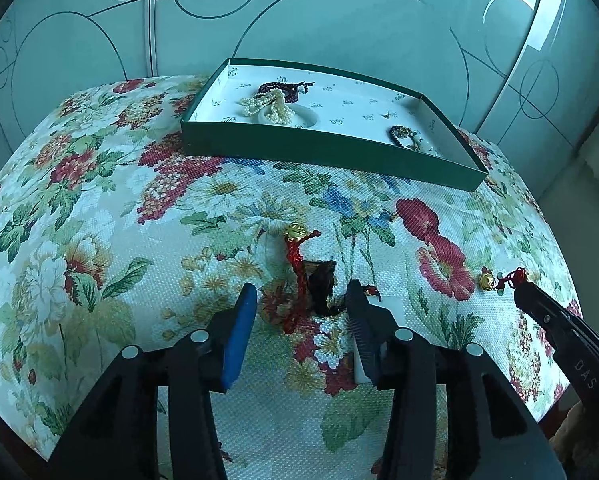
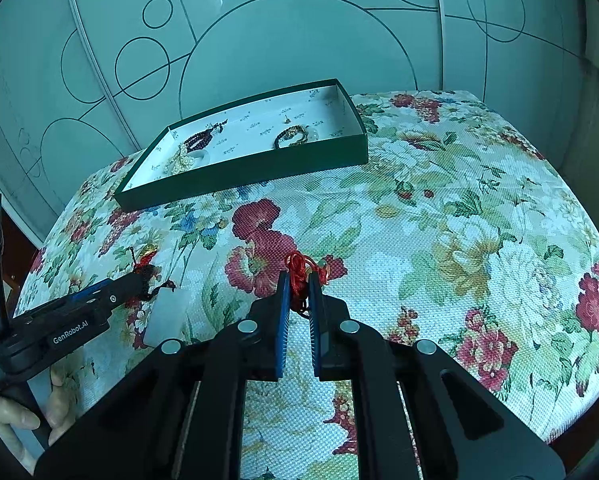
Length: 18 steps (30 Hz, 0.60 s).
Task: Organize jewelry
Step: 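Grasp the red-and-black tassel charm with the left gripper while the right gripper holds its tassel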
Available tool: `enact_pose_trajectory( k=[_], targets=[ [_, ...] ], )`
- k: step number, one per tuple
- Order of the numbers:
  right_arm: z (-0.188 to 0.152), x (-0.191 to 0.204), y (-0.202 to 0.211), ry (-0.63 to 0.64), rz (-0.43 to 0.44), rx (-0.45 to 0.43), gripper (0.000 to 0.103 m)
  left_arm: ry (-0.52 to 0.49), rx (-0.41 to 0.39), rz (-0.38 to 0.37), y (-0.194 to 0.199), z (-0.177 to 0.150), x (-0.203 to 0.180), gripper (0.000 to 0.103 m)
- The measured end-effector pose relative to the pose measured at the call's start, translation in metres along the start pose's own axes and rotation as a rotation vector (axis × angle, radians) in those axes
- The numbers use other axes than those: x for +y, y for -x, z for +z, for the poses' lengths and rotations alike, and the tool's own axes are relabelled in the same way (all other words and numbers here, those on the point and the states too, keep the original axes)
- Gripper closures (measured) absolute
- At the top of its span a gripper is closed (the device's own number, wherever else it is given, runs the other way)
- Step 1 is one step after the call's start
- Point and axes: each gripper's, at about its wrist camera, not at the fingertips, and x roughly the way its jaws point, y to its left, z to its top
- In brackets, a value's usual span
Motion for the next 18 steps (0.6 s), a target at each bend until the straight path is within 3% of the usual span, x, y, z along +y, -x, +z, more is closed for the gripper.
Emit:
enact_pose_trajectory(
  k=[9,18],
  targets=[
    [-0.001,0.002,-0.002,0.001,-0.002,0.006,0.094,0.025,0.01,-0.006,-0.009,0.014,0.011,0.056],
    [-0.002,0.002,-0.004,0.003,0.001,0.01,0.094,0.022,0.037,-0.012,0.0,-0.005,0.015,0.056]
  ],
)
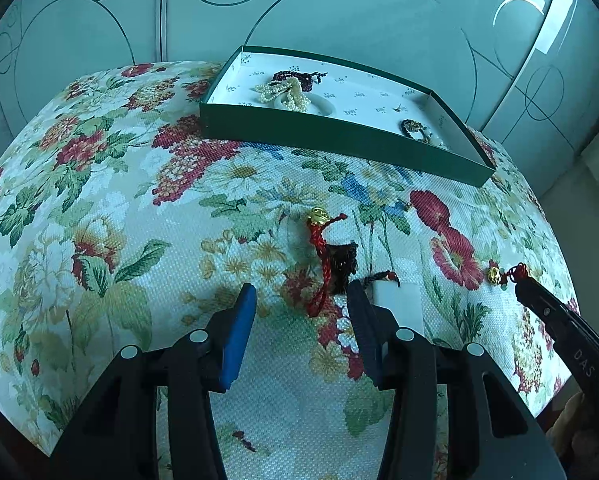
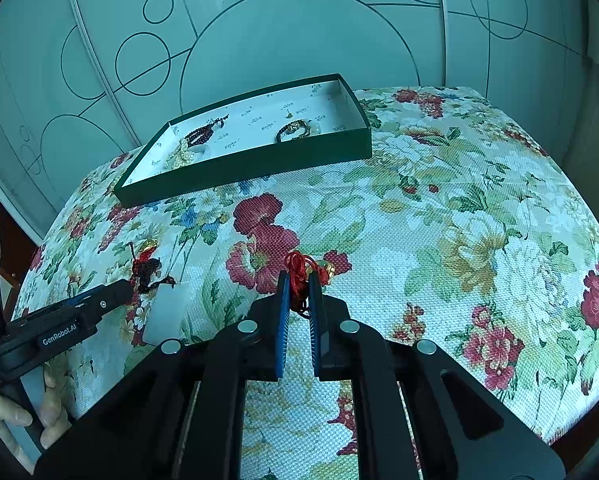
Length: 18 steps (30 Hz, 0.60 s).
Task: Organize jewelry
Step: 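Grasp the red-and-black tassel charm with the left gripper while the right gripper holds its tassel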
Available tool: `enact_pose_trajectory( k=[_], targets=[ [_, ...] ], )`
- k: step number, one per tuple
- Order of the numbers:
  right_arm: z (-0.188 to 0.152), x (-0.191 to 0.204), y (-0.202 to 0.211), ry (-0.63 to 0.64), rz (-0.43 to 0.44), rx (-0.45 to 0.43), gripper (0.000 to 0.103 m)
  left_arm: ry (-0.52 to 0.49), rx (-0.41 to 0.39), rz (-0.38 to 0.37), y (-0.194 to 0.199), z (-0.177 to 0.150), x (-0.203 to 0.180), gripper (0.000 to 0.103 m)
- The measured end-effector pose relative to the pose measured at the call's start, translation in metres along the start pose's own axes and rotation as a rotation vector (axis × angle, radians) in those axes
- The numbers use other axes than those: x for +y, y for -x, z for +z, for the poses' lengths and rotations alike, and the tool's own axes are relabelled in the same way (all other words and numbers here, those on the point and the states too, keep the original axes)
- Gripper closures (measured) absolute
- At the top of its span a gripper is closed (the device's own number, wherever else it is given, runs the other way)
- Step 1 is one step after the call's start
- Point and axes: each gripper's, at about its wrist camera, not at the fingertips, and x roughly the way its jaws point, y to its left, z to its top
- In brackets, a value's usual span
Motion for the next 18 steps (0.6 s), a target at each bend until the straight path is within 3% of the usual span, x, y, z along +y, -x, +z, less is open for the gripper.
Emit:
enact_pose_trajectory(
  k=[7,11,18],
  targets=[
    [0.0,0.0,0.001,-0.002,-0.001,-0.002,0.094,-0.035,-0.003,0.017,0.0,-0.005,-0.005,0.058],
    [0.001,0.0,0.002,-0.002,-0.001,-0.004,0.094,-0.059,-0.012,0.055,0.0,-0.006,-0.005,0.071],
    [-0.001,-0.002,-0.001,-0.01,0.0,0.004,0.094,-0.105,-0.023,0.051,-0.007,-0.001,-0.014,0.071]
  ],
)
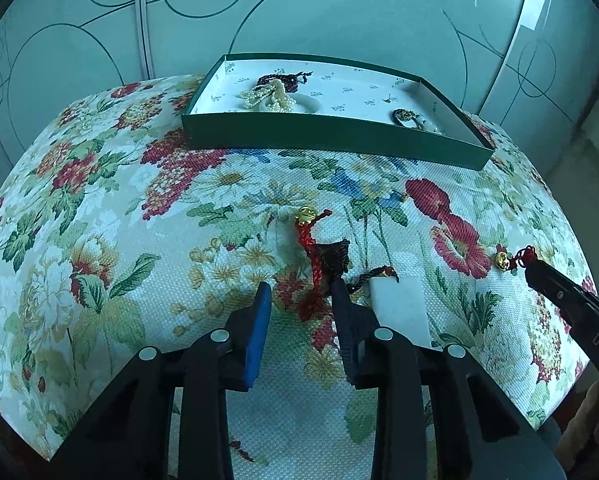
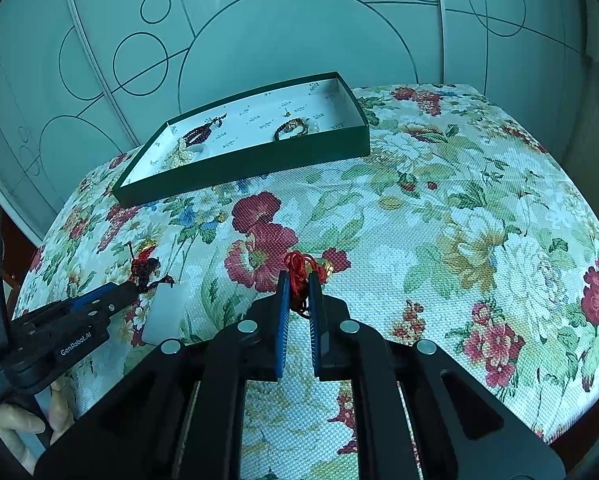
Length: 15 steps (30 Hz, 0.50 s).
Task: Organize jewelry
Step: 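Grasp the red-and-black tassel charm with the left gripper while the right gripper holds its tassel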
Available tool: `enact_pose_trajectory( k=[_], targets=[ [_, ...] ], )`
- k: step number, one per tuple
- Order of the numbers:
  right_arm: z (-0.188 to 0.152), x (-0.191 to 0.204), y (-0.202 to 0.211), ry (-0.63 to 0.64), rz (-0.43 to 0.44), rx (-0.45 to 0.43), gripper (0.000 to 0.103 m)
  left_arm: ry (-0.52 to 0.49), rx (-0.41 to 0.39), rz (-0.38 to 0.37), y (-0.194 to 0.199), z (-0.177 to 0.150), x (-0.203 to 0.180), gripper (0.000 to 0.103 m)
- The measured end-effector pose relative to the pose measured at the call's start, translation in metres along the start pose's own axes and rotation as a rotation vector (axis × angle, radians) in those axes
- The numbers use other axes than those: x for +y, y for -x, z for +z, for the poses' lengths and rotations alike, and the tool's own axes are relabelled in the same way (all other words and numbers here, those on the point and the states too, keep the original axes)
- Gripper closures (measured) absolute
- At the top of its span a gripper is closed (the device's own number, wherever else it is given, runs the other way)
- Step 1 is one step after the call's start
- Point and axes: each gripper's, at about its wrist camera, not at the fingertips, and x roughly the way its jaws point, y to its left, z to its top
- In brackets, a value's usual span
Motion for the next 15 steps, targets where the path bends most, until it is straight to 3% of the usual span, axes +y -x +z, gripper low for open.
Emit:
enact_pose_trajectory(
  k=[2,3,6,14,15],
  targets=[
    [-0.0002,-0.0005,-0.0001,-0.002,0.001,0.001,0.094,-0.017,-0.009,0.009,-0.0018,0.0008,-0.0027,0.072],
    [-0.0002,-0.0008,-0.0003,-0.003,0.001,0.001,0.094,-0.019,-0.013,0.016,-0.0019,0.0009,-0.0024,0.08],
    [0.0,-0.002,-0.0009,-0.009,0.003,0.002,0.094,-0.016,-0.013,0.014,-0.0025,0.0019,0.0001,0.089],
    [0.0003,-0.0036,-0.0022,-0.016,0.004,0.004,0.094,-0.054,-0.014,-0.002,-0.0051,0.0045,-0.0067,0.09],
    [0.0002,-0.0039,-0.0027,-0.017,0.004,0.003,0.094,-0.052,-0.016,0.0,-0.0055,0.0047,-0.0067,0.098]
  ],
)
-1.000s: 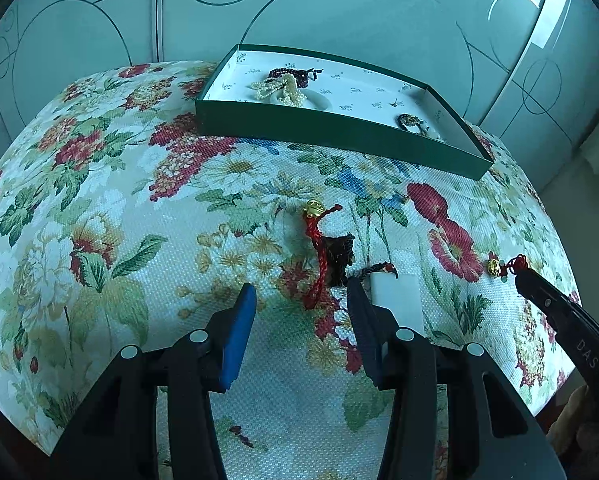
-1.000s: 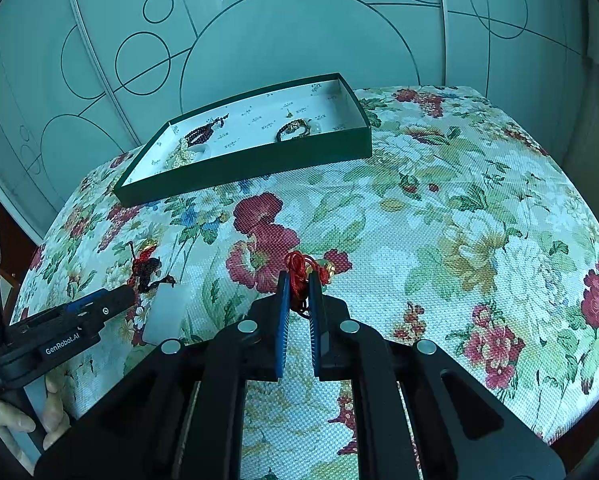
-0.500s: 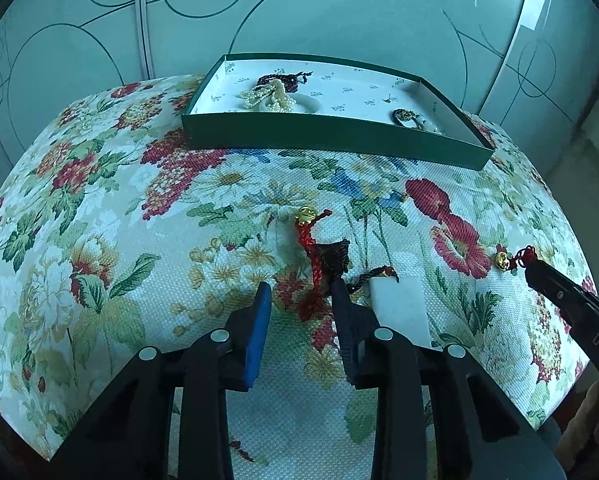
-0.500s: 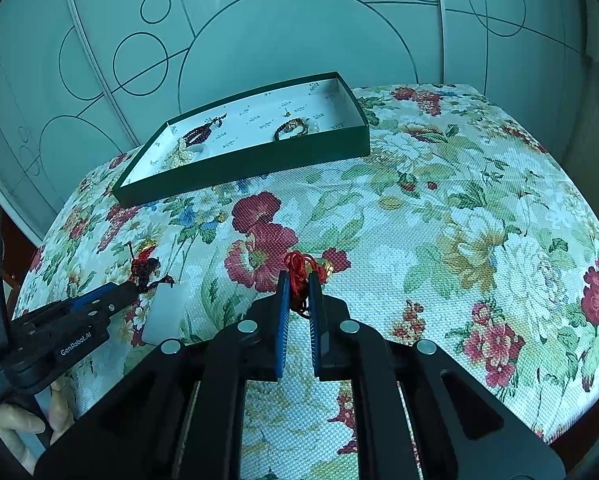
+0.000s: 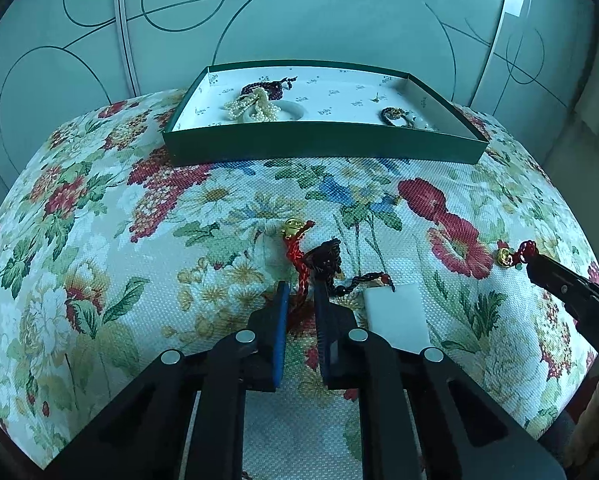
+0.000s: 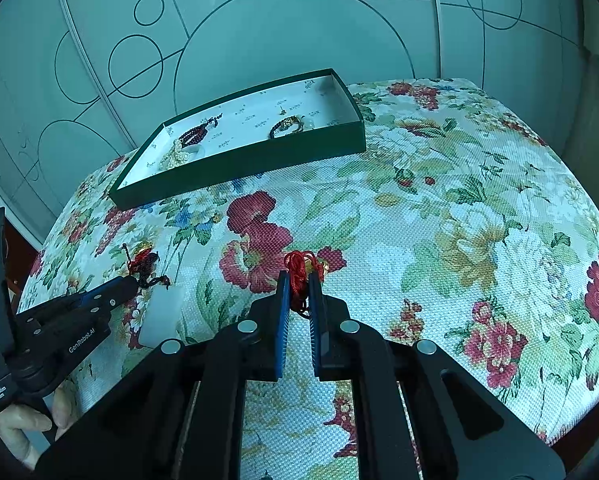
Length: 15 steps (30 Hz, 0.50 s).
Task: Organize jewelry
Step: 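Grasp the red-and-black tassel charm with the left gripper while the right gripper holds its tassel, then carry both tassel charms into the box and open both grippers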
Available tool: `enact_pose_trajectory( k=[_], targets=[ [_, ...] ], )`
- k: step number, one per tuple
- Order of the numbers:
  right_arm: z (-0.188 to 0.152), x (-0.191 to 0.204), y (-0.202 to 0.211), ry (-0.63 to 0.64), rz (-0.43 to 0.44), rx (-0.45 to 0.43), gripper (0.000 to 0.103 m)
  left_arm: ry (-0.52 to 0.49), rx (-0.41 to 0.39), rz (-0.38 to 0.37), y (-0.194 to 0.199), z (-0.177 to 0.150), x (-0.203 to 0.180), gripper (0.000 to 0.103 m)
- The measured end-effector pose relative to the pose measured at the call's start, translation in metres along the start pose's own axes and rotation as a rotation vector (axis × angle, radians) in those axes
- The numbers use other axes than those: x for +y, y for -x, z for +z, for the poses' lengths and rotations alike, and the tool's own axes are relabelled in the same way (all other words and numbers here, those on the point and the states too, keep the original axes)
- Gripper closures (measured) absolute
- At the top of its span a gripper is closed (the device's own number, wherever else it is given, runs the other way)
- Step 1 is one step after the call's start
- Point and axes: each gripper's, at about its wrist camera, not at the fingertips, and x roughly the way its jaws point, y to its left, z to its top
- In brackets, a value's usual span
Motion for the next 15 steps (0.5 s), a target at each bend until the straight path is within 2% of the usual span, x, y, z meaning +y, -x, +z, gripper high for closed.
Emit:
enact_pose_trajectory(
  k=[1,6,15],
  targets=[
    [0.0,0.0,0.0,0.0,0.0,-0.001,0.094,0.002,0.0,0.004,-0.001,0.0,0.001,0.101],
    [0.0,-0.002,-0.001,-0.004,0.0,-0.003,0.094,0.033,-0.003,-0.029,0.001,0.0,0.007,0.101],
    [0.002,0.002,0.003,0.006,0.003,-0.01,0.094,0.032,-0.057,-0.039,0.017,0.009,0.006,0.101]
  ],
)
